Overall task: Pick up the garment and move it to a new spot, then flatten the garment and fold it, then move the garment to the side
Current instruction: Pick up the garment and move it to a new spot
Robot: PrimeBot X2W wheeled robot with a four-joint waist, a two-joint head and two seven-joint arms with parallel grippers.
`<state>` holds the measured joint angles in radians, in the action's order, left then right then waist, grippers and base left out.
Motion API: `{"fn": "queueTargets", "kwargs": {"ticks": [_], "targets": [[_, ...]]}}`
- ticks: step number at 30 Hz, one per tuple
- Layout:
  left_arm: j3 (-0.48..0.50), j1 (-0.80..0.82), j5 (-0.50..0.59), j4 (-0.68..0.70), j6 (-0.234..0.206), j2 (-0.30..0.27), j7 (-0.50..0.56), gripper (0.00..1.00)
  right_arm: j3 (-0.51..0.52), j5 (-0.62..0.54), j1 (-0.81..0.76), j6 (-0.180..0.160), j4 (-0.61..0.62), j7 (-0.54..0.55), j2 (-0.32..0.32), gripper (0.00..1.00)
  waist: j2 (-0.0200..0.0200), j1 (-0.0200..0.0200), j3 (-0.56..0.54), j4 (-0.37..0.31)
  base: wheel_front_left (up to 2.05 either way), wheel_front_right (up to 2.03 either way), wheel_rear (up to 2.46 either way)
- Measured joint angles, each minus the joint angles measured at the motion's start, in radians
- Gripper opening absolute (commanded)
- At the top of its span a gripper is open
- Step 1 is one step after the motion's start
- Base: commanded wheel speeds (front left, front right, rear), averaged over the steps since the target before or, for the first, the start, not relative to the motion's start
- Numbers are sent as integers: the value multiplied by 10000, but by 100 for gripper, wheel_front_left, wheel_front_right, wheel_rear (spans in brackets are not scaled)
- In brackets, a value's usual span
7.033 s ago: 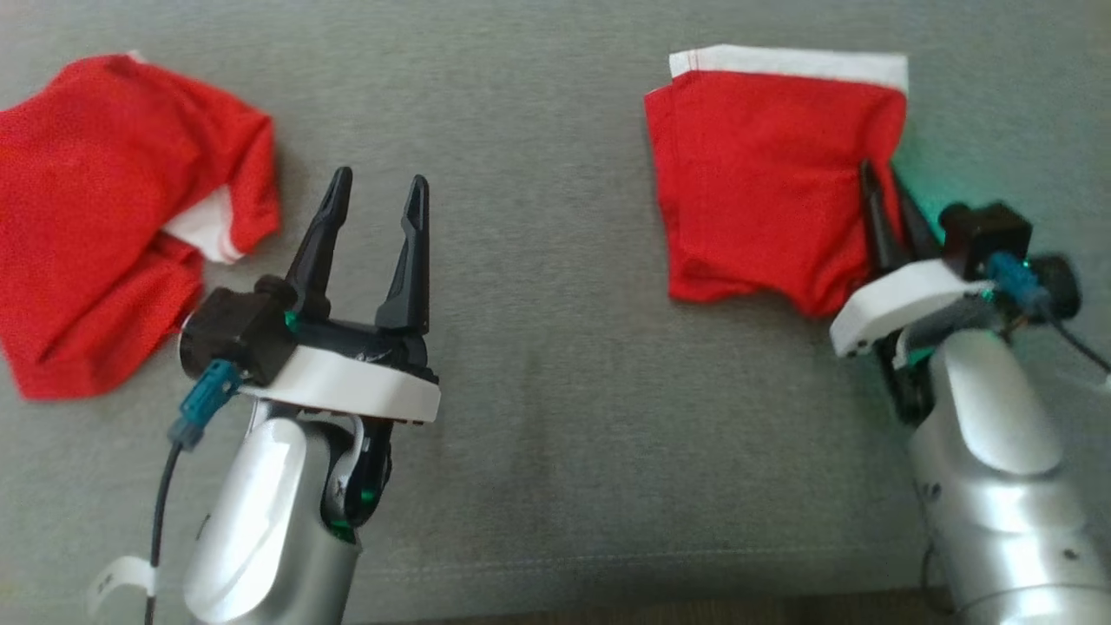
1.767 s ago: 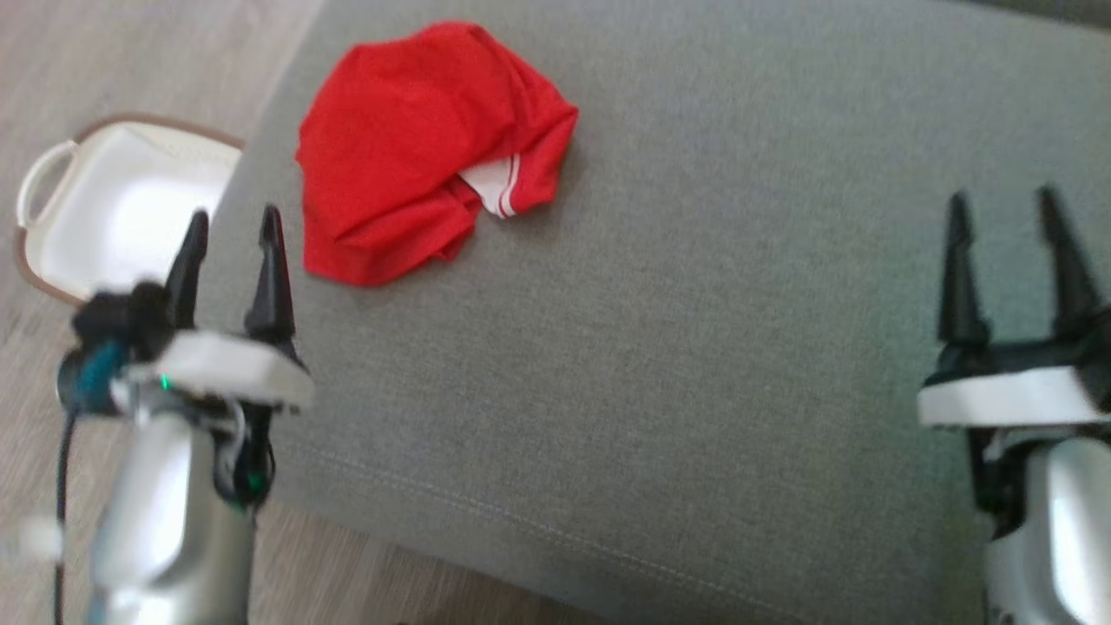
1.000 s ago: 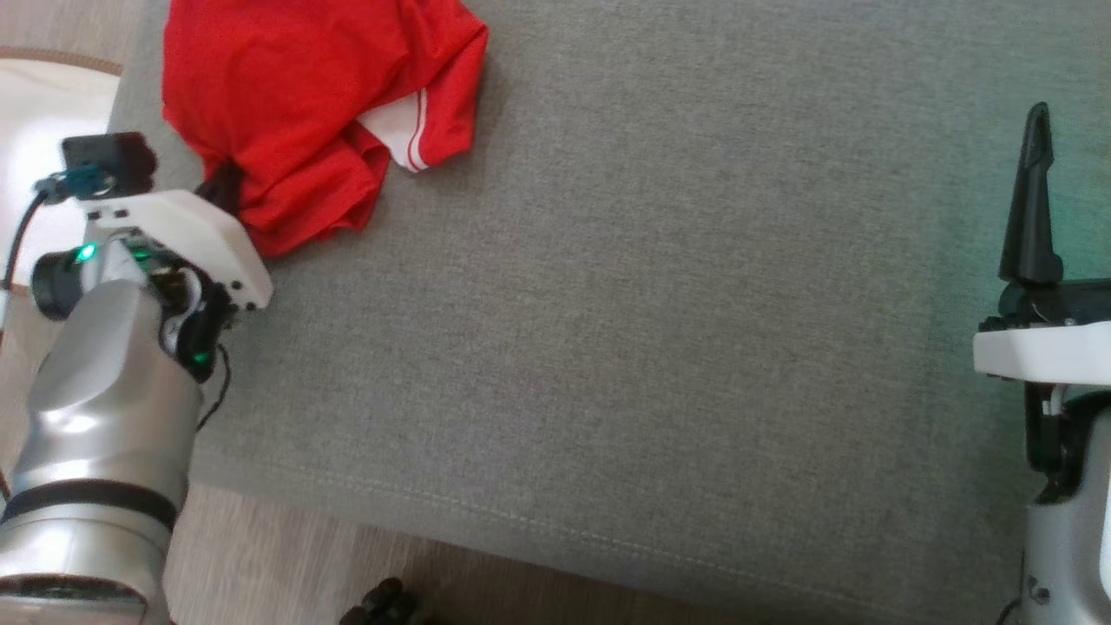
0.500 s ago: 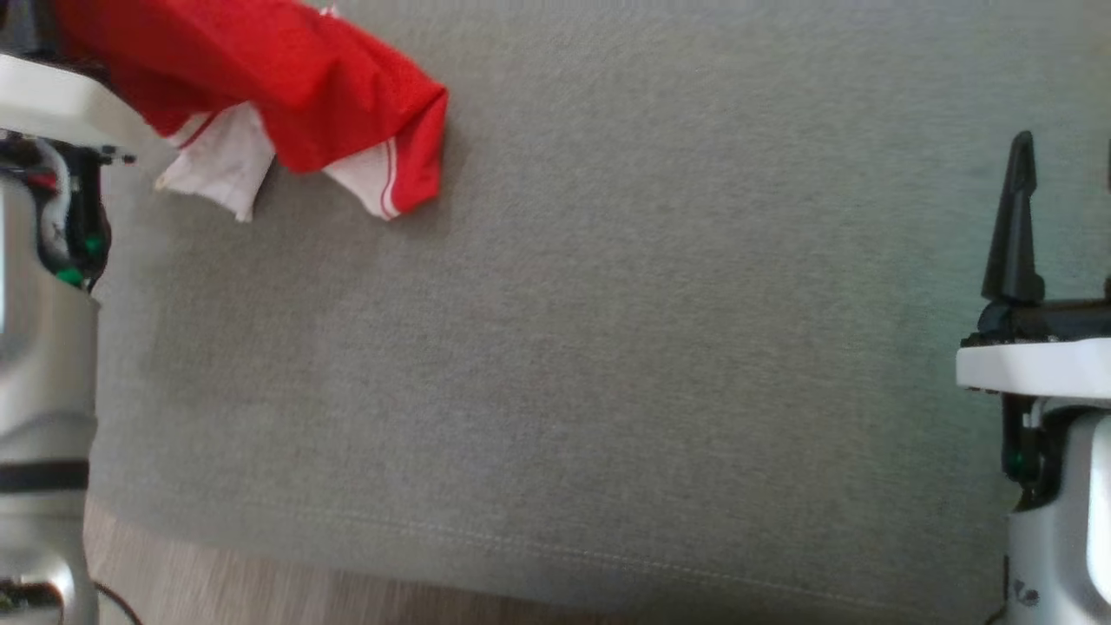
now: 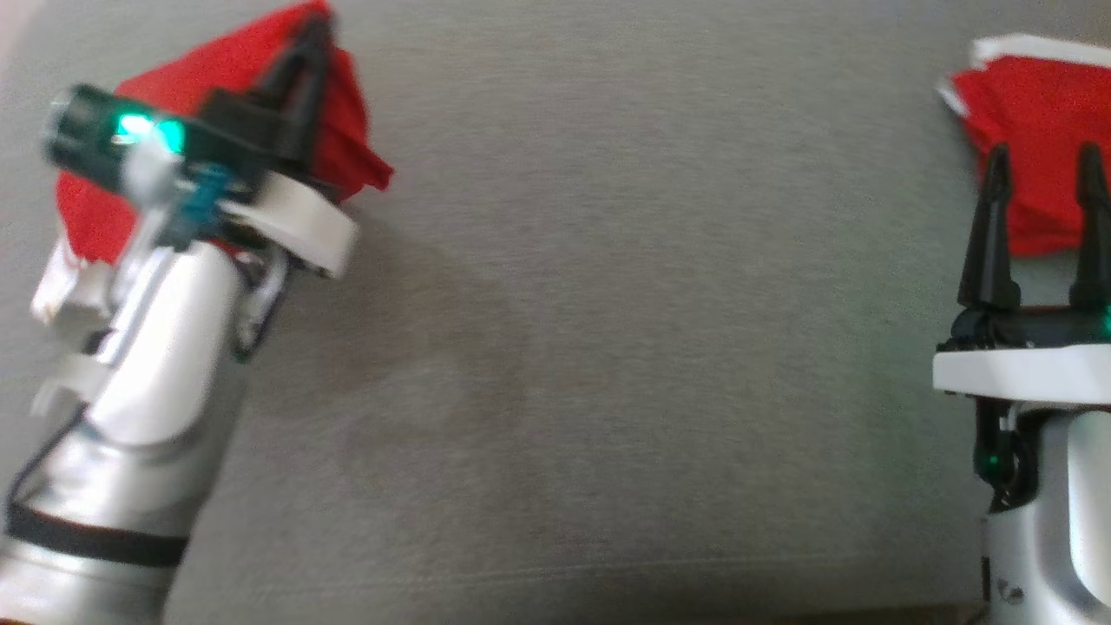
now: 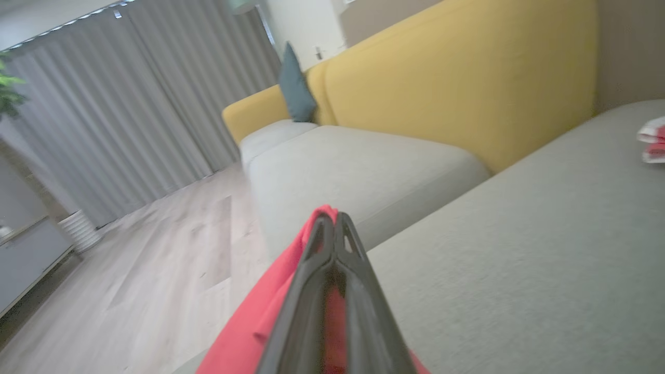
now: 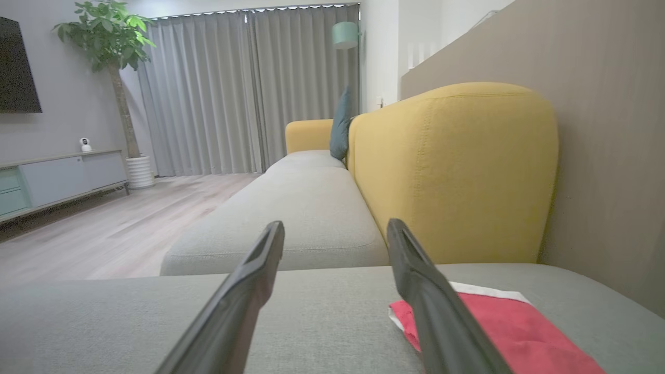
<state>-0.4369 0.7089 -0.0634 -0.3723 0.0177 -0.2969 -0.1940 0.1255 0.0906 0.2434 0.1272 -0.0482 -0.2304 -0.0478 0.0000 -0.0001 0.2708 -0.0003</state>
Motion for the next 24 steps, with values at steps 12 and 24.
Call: {"fn": "queueTargets", "kwargs": {"ticks": [12, 24], "targets": [[-1745, 941, 709, -412, 357, 1450, 25, 0, -736, 913, 309, 0, -188, -207, 8, 100, 0, 0, 514, -2347, 0, 0, 0], [-1933, 998, 10, -1996, 259, 2272, -441, 100, -803, 1066, 296, 0, -52, -222, 10, 100, 0, 0, 633, -2854, 0, 0, 0]]}}
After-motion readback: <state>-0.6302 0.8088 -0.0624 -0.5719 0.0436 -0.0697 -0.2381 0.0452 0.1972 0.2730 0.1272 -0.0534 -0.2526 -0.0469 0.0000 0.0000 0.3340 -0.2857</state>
